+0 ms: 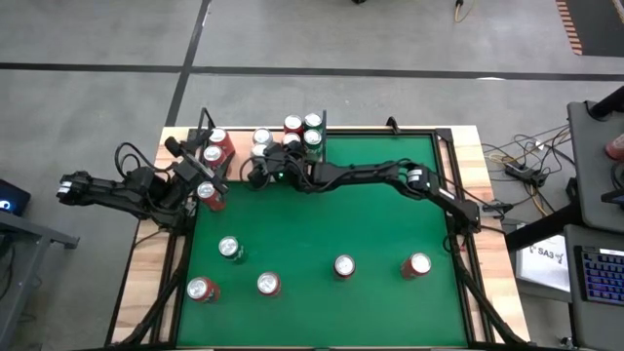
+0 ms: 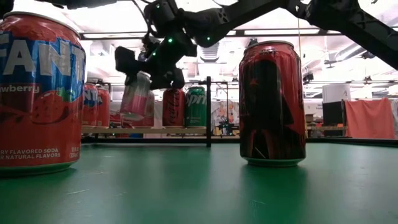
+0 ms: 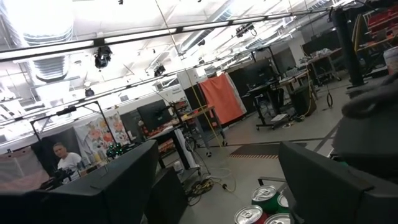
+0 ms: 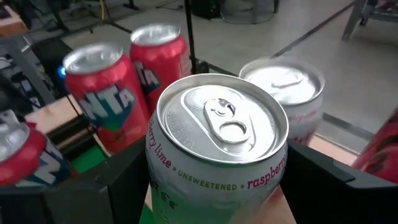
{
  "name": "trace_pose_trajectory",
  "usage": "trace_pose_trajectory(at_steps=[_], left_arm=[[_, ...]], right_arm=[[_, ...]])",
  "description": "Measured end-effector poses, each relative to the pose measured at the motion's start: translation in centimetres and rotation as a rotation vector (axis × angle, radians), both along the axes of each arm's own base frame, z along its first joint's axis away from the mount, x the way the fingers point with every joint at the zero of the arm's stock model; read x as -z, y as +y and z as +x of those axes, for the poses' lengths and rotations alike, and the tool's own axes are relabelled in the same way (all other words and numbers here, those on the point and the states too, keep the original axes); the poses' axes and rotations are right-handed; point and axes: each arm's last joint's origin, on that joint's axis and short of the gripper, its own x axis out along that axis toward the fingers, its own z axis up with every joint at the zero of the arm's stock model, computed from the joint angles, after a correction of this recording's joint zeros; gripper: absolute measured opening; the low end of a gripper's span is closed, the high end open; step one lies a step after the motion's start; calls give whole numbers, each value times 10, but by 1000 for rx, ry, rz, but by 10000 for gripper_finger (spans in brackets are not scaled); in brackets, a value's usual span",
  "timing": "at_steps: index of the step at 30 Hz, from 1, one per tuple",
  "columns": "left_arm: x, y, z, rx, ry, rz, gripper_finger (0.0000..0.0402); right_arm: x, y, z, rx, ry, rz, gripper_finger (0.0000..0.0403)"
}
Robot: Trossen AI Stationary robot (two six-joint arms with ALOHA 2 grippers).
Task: Place canned beverage on shelf
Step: Put the pink-white soda can on the shelf aligned with the other pink-white soda can
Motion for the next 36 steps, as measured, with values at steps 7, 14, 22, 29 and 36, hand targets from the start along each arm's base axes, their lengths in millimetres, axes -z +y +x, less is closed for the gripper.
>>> trace_pose_trajectory(at_steps=[7,14,22,29,36], left_arm=[[0,0,0,-1,3,2,318],[0,0,0,-2,5,5,318],[0,0,0,-2,6,5,318],[0,0,0,-2,7,5,318],[0,0,0,-2,7,5,318]], right_arm=[[16,0,4,1,28,-5,282],[15,-2,3,2,31,-11,282],[15,-1,3,3,89,-84,282],[18,-1,2,1,98,-84,282],[21,-1,2,13,84,-62,282]])
